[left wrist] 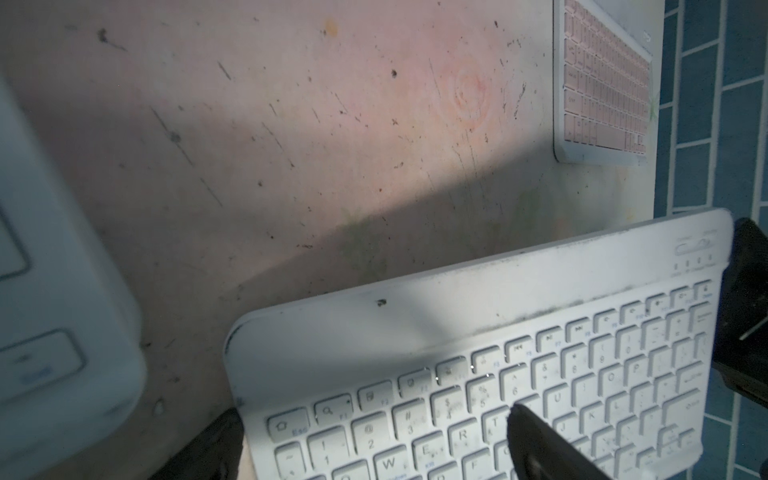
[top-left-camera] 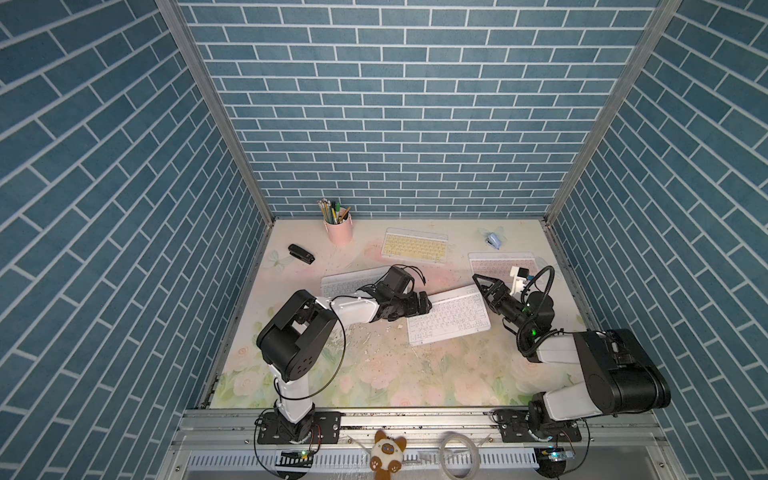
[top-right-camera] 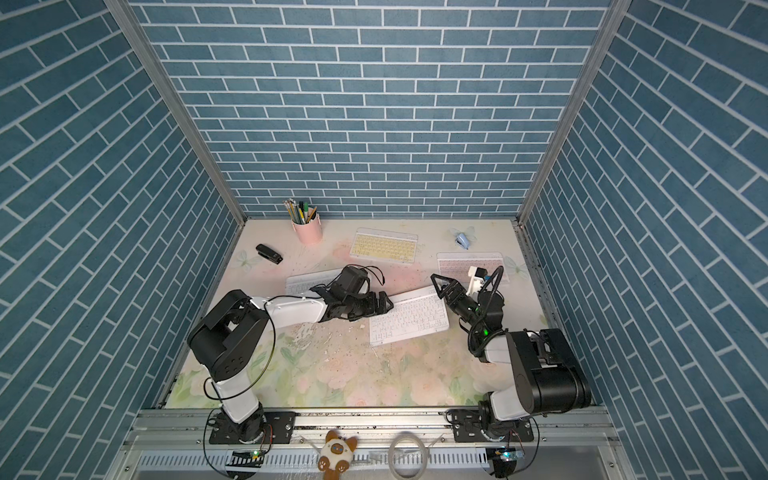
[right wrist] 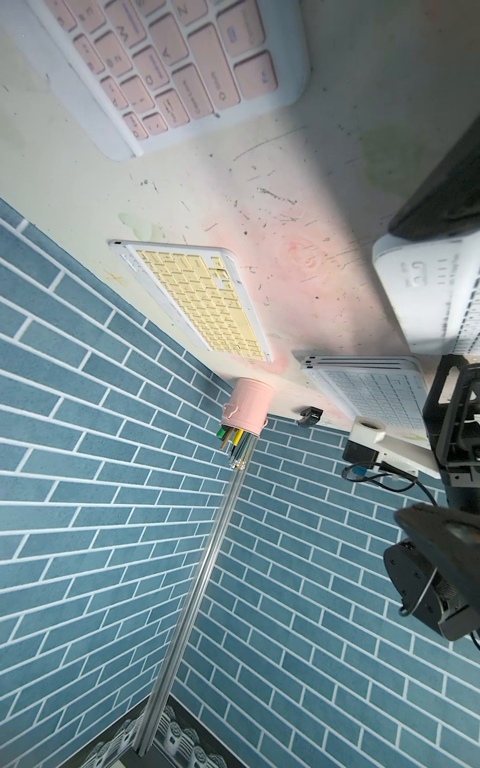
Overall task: Stack the numeric keypads
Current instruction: Pick up the numeric keypad from the center of the board.
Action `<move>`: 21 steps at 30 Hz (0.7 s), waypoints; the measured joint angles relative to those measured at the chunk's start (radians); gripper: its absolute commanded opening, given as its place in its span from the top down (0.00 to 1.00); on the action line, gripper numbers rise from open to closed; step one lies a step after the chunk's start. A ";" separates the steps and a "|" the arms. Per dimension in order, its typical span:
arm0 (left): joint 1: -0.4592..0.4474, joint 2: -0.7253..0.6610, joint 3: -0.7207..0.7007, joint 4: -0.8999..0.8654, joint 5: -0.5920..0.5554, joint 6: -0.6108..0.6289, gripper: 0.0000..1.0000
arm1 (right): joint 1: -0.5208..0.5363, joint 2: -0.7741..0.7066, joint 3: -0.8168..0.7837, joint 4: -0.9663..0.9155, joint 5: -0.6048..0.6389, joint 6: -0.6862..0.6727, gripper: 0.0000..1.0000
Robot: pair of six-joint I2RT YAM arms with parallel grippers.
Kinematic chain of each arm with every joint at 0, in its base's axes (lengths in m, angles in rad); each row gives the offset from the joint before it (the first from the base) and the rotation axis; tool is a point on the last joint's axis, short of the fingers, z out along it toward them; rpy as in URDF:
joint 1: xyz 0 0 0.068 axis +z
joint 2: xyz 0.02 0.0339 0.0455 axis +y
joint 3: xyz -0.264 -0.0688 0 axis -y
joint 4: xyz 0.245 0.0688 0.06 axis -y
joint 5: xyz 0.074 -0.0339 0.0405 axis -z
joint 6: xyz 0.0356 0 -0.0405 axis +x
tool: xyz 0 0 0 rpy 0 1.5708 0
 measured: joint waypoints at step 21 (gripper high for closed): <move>0.002 -0.011 -0.044 0.085 -0.021 -0.022 0.00 | 0.159 -0.013 -0.041 0.105 0.344 0.108 0.01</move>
